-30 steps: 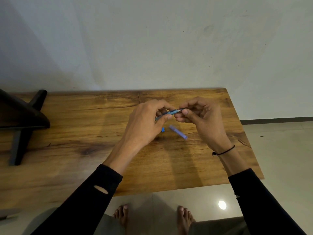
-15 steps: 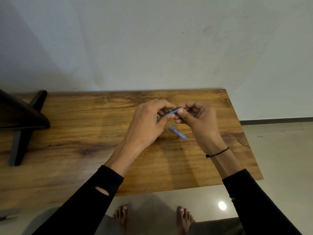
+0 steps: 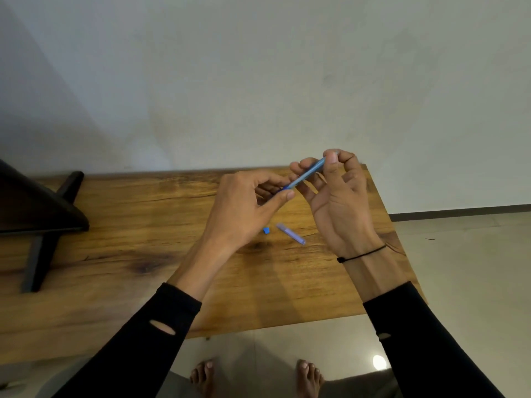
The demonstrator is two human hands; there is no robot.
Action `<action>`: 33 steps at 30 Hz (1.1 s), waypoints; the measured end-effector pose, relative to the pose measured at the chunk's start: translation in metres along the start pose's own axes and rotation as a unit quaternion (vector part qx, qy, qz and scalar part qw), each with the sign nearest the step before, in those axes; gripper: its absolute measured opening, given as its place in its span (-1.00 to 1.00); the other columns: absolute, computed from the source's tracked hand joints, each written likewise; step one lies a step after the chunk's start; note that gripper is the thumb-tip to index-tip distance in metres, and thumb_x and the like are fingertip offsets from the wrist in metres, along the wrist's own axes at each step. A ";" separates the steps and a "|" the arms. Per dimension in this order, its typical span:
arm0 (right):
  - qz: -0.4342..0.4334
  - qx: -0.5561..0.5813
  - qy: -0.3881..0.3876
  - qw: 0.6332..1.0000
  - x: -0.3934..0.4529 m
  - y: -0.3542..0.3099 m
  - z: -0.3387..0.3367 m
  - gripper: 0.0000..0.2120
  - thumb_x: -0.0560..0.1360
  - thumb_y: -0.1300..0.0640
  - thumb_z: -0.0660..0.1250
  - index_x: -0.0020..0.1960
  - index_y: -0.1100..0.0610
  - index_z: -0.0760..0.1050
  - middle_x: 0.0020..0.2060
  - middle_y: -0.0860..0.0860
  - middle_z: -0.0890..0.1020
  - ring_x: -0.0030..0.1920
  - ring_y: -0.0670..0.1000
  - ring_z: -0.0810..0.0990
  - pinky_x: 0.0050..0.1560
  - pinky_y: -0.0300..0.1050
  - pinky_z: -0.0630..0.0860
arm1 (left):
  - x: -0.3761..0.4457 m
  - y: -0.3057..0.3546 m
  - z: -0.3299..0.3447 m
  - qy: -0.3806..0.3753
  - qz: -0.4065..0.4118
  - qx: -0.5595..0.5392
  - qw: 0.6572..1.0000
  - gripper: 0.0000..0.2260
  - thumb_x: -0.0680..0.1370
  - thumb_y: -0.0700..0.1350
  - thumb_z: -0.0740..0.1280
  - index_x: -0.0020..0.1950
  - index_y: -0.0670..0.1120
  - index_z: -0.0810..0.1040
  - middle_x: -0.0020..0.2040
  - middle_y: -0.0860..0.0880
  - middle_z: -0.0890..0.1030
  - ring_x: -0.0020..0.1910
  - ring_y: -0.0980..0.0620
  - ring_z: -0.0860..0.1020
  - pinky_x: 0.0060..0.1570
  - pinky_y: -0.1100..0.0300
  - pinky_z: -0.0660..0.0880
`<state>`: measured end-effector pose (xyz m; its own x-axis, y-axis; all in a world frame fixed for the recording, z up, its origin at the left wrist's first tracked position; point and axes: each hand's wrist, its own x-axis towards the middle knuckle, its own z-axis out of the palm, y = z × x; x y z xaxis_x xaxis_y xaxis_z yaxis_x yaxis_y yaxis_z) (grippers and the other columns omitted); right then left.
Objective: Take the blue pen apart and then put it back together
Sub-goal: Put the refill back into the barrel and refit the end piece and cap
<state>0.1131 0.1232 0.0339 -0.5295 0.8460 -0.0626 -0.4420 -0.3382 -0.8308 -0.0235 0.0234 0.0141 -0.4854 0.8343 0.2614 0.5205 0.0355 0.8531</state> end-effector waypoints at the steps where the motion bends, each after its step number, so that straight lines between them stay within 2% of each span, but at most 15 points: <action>1: 0.016 0.041 0.002 0.999 -0.004 -0.005 0.009 -0.85 0.77 0.08 0.12 0.14 0.13 0.39 -0.13 0.12 0.61 -0.03 0.13 0.68 0.12 0.08 0.64 | 0.000 0.007 0.000 0.010 0.011 -0.011 1.000 -0.81 0.53 -0.06 0.64 0.13 -0.03 0.82 -0.08 0.15 0.80 -0.11 0.22 0.77 -0.02 0.30 0.70; 3: 0.044 0.109 0.007 0.993 -0.011 -0.018 0.027 -0.71 0.78 -0.05 0.06 0.07 0.12 0.41 -0.22 0.06 0.48 -0.21 0.02 0.52 -0.02 -0.03 0.50 | -0.002 0.020 0.001 0.033 0.032 -0.033 0.998 -0.84 0.51 -0.10 0.65 0.06 -0.08 0.82 -0.09 0.09 0.82 -0.14 0.21 0.78 -0.03 0.24 0.73; 6: 0.041 0.176 0.011 0.984 -0.019 -0.045 0.049 -0.52 0.76 -0.18 -0.01 -0.14 0.12 0.37 -0.33 0.01 0.26 -0.36 -0.02 0.22 -0.22 -0.10 0.27 | -0.001 0.039 -0.006 0.060 0.056 -0.083 0.993 -0.87 0.48 -0.07 0.68 -0.04 -0.04 0.80 -0.18 0.11 0.80 -0.20 0.20 0.77 -0.12 0.29 0.69; 9: 0.016 0.231 -0.003 0.973 -0.027 -0.079 0.059 -0.52 0.72 -0.15 -0.01 -0.29 0.08 0.22 -0.41 -0.02 0.15 -0.40 -0.03 0.01 -0.37 -0.13 0.05 | 0.006 0.052 -0.022 0.083 0.071 -0.137 0.984 -0.88 0.54 0.07 0.57 -0.04 0.04 0.77 -0.16 0.05 0.81 -0.20 0.10 0.77 -0.14 0.20 0.69; 12: -0.004 0.297 -0.036 0.954 -0.034 -0.109 0.064 -0.54 0.67 -0.09 -0.01 -0.37 0.06 0.18 -0.53 -0.05 0.17 -0.46 -0.04 -0.01 -0.47 -0.15 0.03 | 0.017 0.050 -0.044 0.174 0.036 -0.202 0.963 -0.78 0.61 0.05 0.46 -0.05 -0.09 0.76 -0.21 0.02 0.78 -0.21 0.00 0.75 -0.12 0.09 0.71; 15: -0.036 0.341 -0.054 0.938 -0.040 -0.132 0.069 -0.52 0.65 -0.03 -0.03 -0.43 0.06 0.19 -0.57 -0.06 0.17 -0.49 -0.04 0.00 -0.52 -0.17 0.04 | 0.024 0.048 -0.057 0.220 0.044 -0.158 0.962 -0.88 0.61 -0.04 0.48 -0.05 -0.07 0.75 -0.22 -0.01 0.76 -0.22 -0.07 0.74 -0.08 -0.08 0.74; 19: -0.055 0.356 -0.056 0.931 -0.044 -0.143 0.072 -0.52 0.65 -0.03 -0.03 -0.42 0.07 0.19 -0.58 -0.06 0.18 -0.50 -0.04 0.00 -0.51 -0.18 0.05 | 0.023 0.055 -0.055 0.205 0.088 -0.118 0.968 -0.94 0.61 -0.06 0.51 -0.05 0.09 0.74 -0.22 0.14 0.77 -0.19 -0.06 0.76 -0.10 -0.11 0.74; 24: -0.049 0.362 -0.042 0.930 -0.046 -0.143 0.072 -0.52 0.66 -0.02 -0.03 -0.42 0.07 0.18 -0.59 -0.06 0.18 -0.49 -0.05 -0.01 -0.53 -0.19 0.04 | 0.021 0.061 -0.050 0.199 0.105 -0.087 0.970 -0.96 0.61 -0.13 0.51 -0.04 -0.02 0.74 -0.16 0.06 0.77 -0.16 -0.08 0.77 -0.10 -0.14 0.73; 33: -0.049 0.368 -0.051 0.927 -0.047 -0.145 0.076 -0.50 0.66 0.00 -0.04 -0.45 0.08 0.21 -0.60 -0.06 0.20 -0.51 -0.06 0.00 -0.54 -0.19 0.05 | 0.020 0.062 -0.053 0.202 0.101 -0.085 0.970 -0.87 0.59 -0.14 0.51 -0.07 0.10 0.72 -0.14 0.08 0.77 -0.16 -0.06 0.77 -0.09 -0.02 0.73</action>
<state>0.1475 0.1010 0.1992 -0.5103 0.8565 0.0778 -0.8458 -0.4835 -0.2252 -0.0379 0.0128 0.0964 -0.6397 0.5297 0.5569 0.5263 -0.2262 0.8197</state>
